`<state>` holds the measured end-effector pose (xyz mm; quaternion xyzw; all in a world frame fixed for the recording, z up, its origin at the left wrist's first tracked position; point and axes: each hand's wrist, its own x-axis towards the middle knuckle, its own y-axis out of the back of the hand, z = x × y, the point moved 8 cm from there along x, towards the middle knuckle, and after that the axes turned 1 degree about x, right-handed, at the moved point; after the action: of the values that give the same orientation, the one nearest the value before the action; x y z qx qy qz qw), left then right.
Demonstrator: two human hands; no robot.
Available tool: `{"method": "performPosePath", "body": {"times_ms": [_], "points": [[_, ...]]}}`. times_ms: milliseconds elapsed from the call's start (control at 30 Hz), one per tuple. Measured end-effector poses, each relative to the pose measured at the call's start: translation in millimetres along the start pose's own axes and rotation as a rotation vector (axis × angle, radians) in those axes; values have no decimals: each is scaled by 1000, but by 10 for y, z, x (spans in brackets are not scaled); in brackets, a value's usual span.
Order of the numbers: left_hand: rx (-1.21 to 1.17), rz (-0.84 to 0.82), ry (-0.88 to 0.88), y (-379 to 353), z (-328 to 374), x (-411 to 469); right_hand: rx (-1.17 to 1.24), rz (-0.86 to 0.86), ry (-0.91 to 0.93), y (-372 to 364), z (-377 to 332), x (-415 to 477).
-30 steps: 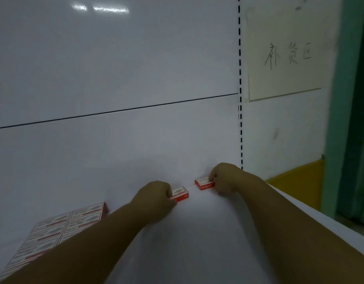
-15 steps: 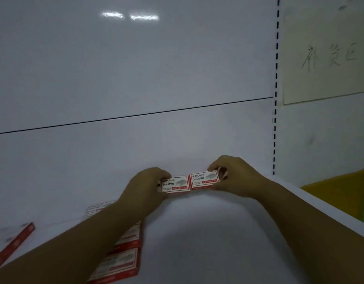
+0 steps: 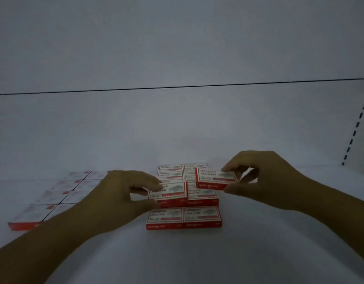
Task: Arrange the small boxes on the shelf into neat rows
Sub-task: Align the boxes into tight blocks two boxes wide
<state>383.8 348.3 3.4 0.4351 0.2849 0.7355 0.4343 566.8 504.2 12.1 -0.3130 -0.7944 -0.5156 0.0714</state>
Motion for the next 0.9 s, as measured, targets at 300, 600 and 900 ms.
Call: {"method": "performPosePath", "body": {"times_ms": [300,600,900], "points": [[215,-97,-49,-229,-191,-89,-40,-101,-49,-538,-39,-201],[100,-94,4,-436,-251,-34,-1,-68,-44,-691,-21,-265],[-104,-194,101,-695,-333,-116,-16,-155,-86,-857,-2,-284]]}}
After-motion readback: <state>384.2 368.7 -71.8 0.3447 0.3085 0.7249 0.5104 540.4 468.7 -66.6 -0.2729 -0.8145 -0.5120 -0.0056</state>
